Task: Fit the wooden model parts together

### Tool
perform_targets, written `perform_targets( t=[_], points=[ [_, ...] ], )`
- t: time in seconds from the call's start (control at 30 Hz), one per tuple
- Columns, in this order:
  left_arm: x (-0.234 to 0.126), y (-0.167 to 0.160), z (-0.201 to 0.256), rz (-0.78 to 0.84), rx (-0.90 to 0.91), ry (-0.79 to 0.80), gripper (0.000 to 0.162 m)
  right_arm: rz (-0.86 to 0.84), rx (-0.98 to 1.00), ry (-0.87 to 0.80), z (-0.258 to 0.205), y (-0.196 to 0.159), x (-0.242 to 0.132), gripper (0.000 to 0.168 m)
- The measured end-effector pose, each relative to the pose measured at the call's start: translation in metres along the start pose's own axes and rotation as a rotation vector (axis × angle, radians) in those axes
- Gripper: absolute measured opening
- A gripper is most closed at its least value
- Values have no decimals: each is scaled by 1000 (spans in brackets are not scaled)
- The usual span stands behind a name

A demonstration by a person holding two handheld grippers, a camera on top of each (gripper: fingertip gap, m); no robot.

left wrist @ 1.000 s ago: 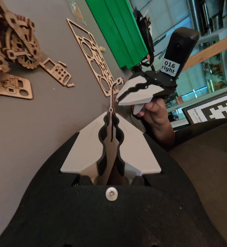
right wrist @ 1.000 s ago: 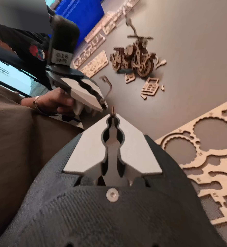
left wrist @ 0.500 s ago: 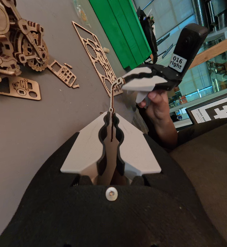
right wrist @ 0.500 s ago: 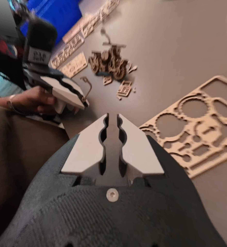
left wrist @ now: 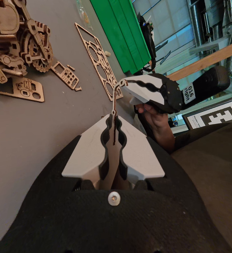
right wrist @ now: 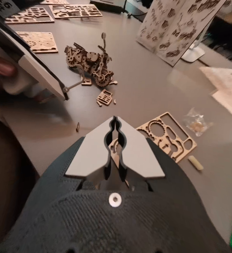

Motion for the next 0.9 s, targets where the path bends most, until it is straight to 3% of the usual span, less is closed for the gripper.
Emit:
perform_targets(
  t=[0.07,0.2,0.3,0.7,0.8,0.9],
  points=[
    [0,0,0,-1,-7,-7,3,-7,9,53,-5,0,3,0],
    [-1,1,-1,2,-26,-25,3,-61,54,349,-23,-4,6,2],
    [-2,1,-1,4,-31,-30,3,-84,52,412,-28,-8,7,9],
    [-1,1,-2,-4,-38,-31,3,-208,-20,360,-43,-12,24,2],
    [-1,2,-2,-4,-44,-36,3,-180,23,280,-25,-10,20,2],
    [-1,2,-3,-2,-50,-40,3,-187,84,85,17,-17,5,2]
  ],
)
Point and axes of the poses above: each gripper's, where its closed fingertips meet, x out along the fingers, y out of its top, z = x × y across the jaws, the point moved 7 cm from there along -x, back along the fingers, and after that the axes turned 8 degrees about -z, right-handed, at the moved point
